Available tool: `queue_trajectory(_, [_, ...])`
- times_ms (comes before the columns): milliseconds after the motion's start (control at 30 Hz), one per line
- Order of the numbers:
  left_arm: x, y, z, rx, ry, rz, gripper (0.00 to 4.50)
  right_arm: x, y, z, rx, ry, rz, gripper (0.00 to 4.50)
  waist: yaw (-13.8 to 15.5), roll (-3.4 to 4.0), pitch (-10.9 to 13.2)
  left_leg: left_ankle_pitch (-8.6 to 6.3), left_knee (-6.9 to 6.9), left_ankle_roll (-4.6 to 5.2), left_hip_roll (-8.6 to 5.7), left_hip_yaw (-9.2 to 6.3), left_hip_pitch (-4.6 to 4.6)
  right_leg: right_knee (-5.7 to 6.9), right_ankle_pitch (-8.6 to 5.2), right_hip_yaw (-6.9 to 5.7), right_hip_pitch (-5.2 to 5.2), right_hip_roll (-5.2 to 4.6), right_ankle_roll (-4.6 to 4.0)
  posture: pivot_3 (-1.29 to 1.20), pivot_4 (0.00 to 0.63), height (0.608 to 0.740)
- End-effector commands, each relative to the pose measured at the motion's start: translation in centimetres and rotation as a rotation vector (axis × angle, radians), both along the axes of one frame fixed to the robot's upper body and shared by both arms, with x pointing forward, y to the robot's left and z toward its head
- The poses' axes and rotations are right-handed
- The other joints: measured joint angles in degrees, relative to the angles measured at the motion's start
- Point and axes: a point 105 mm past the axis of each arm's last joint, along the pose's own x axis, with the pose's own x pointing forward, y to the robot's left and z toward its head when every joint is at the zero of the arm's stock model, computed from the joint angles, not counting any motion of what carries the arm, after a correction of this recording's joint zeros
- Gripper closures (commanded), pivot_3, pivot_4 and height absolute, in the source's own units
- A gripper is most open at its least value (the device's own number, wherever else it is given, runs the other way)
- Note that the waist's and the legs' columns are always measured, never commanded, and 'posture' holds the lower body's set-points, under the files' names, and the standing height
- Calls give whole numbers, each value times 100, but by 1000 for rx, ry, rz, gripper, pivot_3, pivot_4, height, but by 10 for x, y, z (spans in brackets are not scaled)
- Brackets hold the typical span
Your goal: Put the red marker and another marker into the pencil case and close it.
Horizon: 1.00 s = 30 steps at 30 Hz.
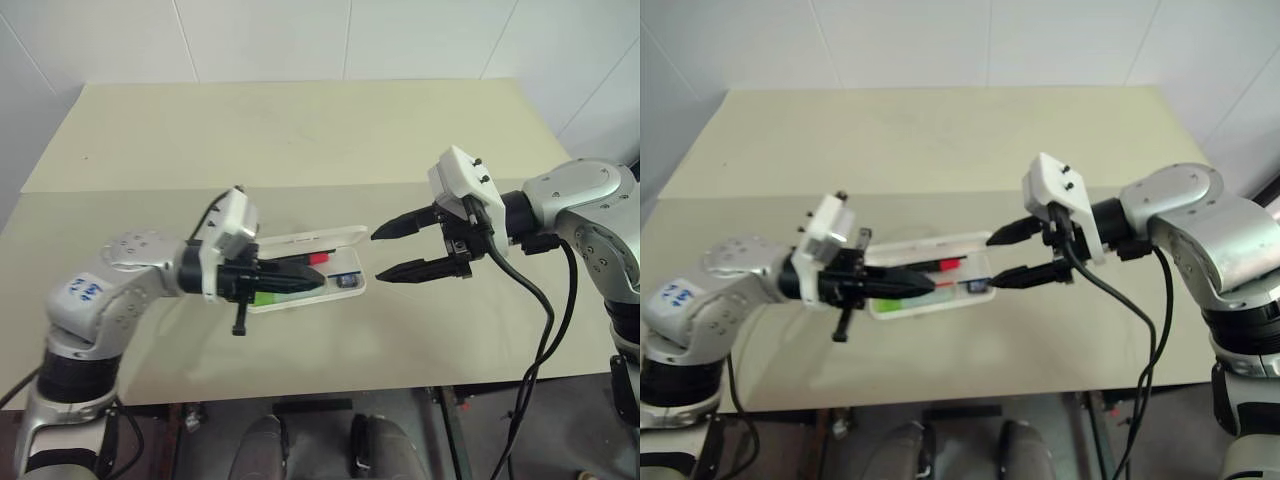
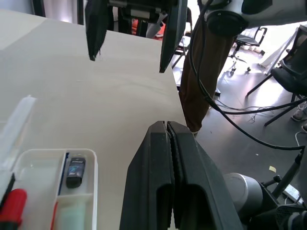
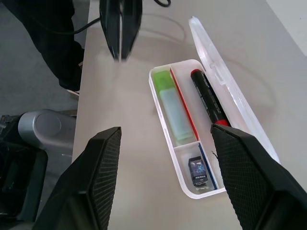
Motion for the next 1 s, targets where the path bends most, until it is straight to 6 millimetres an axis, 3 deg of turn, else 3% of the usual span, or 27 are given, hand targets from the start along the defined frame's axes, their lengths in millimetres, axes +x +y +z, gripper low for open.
queue_trajectory(33, [-13,6,19,-12,-55,-14,4462,-5,0,12,19,-42,13,1351,0,0,0,0,1,0,0,0,0,0,0,1,0,0,0,0,150,740])
queue_trajectory(233, [29,41,28,134,-272,259,4462,-1,3,20,35,-65,6,1351,4,0,0,0,0,-1,-1,1,4,2,0,0,0,2,0,0,150,740])
queue_trajectory(367, [48,53,39,168,-387,337,4462,2,2,21,19,-84,-1,1351,27,0,0,-6,0,0,-2,3,-3,-6,0,-1,-2,2,0,0,150,740])
queue_trajectory(567, [73,67,33,238,-455,393,4462,4,2,29,20,-119,-6,1351,4,0,0,-9,-5,-1,0,14,-3,-7,0,3,-10,6,0,0,150,740])
queue_trajectory(800, [104,66,30,235,-499,417,4462,3,0,45,33,-166,-23,1351,17,0,0,-10,-2,0,2,20,-4,-2,0,8,-14,7,0,0,150,740])
queue_trajectory(1000, [116,43,25,168,-485,346,4462,-1,-4,42,30,-163,-47,1351,27,-1,0,-11,6,2,2,28,-7,0,1,11,-15,7,1,0,150,740])
